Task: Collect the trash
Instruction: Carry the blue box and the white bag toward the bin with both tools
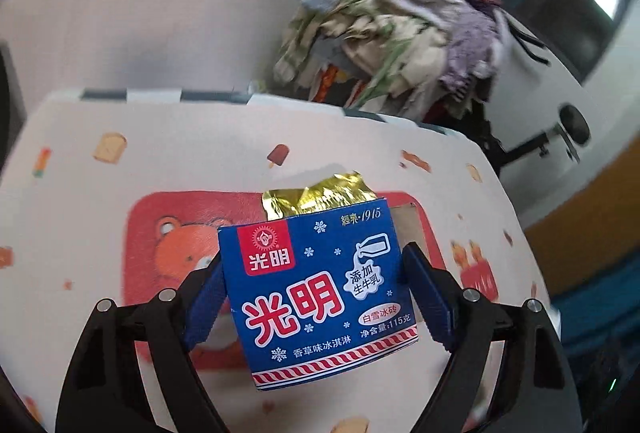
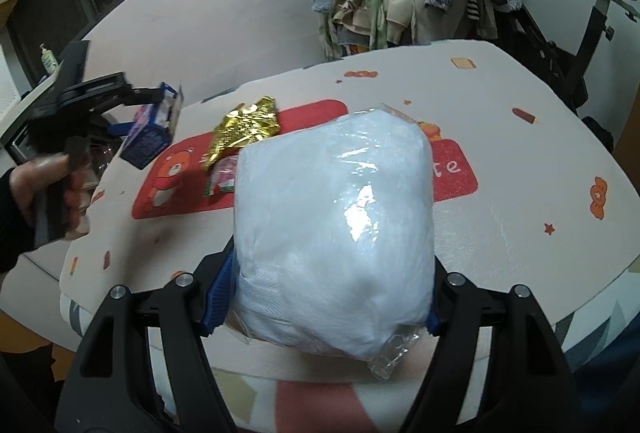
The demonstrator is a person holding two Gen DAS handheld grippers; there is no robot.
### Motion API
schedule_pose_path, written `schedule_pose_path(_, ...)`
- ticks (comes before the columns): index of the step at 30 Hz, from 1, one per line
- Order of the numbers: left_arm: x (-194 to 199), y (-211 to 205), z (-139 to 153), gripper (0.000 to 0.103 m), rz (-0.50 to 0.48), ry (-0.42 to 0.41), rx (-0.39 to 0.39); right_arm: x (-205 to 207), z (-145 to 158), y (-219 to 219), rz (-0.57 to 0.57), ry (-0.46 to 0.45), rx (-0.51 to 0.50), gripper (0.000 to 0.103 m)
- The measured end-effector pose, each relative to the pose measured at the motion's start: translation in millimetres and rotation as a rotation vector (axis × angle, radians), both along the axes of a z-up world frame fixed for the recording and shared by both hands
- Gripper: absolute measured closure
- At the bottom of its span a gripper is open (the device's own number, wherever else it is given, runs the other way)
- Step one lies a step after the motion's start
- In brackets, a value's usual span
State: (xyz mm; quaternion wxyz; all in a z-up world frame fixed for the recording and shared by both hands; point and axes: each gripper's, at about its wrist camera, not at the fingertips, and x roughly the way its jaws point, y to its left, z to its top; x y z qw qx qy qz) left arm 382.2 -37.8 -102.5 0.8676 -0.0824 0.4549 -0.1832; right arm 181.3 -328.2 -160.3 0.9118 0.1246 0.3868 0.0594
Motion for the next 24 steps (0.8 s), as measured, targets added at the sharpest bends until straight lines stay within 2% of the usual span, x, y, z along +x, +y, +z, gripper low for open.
schedule_pose_path(5,-74,4,21,0.022,-0.092,-0.08,0.068,-21,15,14,0.028,-0.015,-0.012,0.031)
schedule_pose_path(11,-174,7,18,0.021,-0.178,-0.132,0.12,-50,28,30,0.053,-0.024,-0.023,0.031)
schedule_pose_path(17,-266,9,-3,0.021,-0.236,-0.156,0.159,-81,34,45,0.078,-0.028,-0.039,0.031)
schedule_pose_path(24,-333,6,-45,0.021,-0.294,-0.116,0.197,-110,31,59,0.112,-0.018,-0.057,0.031)
